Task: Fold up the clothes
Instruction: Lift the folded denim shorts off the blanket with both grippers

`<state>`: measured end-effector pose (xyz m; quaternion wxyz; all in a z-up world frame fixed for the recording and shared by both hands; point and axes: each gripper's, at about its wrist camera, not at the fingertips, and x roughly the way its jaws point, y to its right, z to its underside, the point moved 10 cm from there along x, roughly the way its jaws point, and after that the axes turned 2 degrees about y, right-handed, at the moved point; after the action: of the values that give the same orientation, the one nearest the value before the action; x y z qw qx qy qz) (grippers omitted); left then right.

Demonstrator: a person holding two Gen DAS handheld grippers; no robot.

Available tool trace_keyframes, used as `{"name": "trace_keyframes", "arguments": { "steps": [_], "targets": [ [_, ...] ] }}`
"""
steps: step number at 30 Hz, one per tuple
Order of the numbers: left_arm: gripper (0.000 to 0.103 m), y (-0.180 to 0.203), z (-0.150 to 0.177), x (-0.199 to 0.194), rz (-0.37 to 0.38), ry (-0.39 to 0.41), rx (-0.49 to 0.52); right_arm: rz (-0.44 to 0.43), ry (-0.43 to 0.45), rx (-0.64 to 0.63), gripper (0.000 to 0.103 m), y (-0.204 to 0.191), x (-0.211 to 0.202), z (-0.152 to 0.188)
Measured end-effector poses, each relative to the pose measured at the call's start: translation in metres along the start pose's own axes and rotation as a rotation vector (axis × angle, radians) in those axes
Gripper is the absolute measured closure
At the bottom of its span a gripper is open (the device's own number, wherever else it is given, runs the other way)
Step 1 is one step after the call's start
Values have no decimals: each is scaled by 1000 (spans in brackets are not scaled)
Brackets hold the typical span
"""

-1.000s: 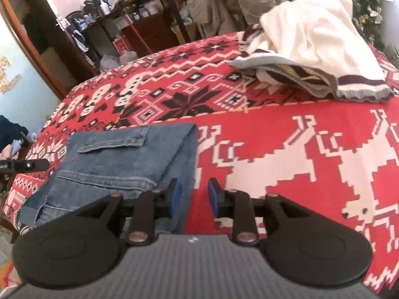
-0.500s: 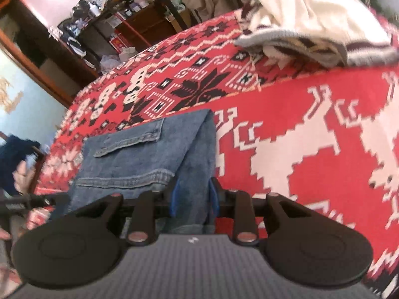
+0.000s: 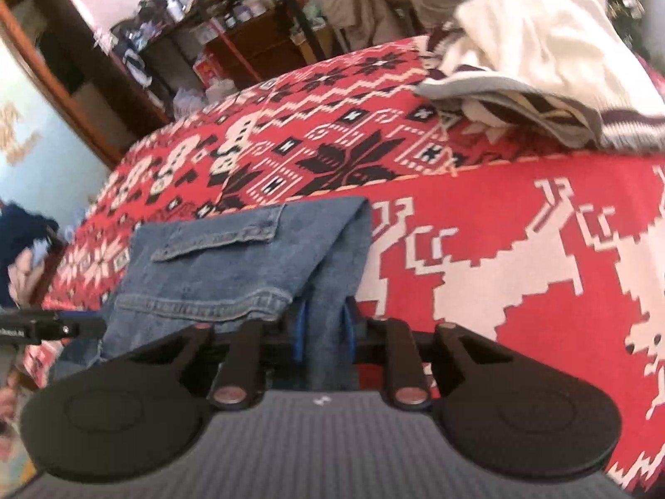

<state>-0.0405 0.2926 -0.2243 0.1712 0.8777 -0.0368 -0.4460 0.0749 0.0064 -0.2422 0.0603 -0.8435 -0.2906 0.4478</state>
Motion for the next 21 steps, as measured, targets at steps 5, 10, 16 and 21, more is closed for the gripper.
{"name": "trace_keyframes", "arguments": {
  "steps": [5,10,16,21],
  "targets": [
    [91,-1,0,-1,-38,11,6,25,21,-69,88,-7,-2,1],
    [94,-3,-1,-9,-26,47,-54,-2,51,-46,90,-8,-11,-5],
    [95,25,-9,-39,-16,208,-61,-14,87,-116,94,-23,-21,-25],
    [95,28,-5,-64,-43,308,-148,-37,118,-234,94,-56,-28,-62]
  ]
}}
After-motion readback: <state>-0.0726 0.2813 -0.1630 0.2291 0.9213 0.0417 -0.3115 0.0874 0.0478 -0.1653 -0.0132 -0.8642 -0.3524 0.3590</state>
